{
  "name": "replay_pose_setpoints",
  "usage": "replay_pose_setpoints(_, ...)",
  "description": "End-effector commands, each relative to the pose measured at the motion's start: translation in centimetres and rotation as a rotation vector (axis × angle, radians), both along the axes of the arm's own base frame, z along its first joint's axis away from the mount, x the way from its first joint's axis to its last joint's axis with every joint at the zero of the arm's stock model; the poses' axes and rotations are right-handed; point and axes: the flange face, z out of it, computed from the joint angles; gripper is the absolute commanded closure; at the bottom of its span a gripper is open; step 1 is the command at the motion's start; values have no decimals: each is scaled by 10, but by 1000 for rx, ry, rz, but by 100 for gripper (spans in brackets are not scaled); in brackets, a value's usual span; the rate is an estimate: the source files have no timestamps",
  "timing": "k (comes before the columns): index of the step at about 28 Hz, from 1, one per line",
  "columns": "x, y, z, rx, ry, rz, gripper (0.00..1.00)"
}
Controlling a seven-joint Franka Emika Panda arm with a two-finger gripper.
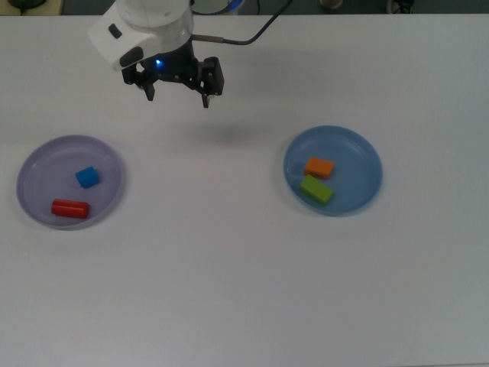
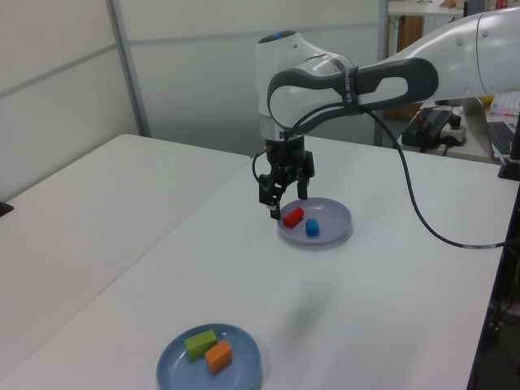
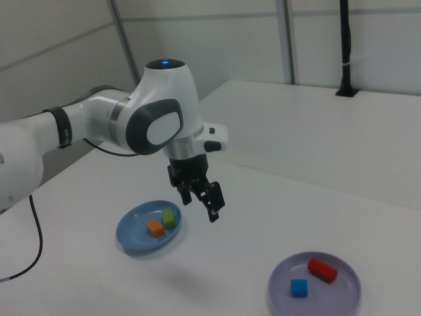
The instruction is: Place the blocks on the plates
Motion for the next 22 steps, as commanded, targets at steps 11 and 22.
replay_pose_setpoints(11, -4, -4, 42, -2, -38, 1, 0)
replay_pose_setpoints(22, -1, -9, 49, -9, -55, 22, 0)
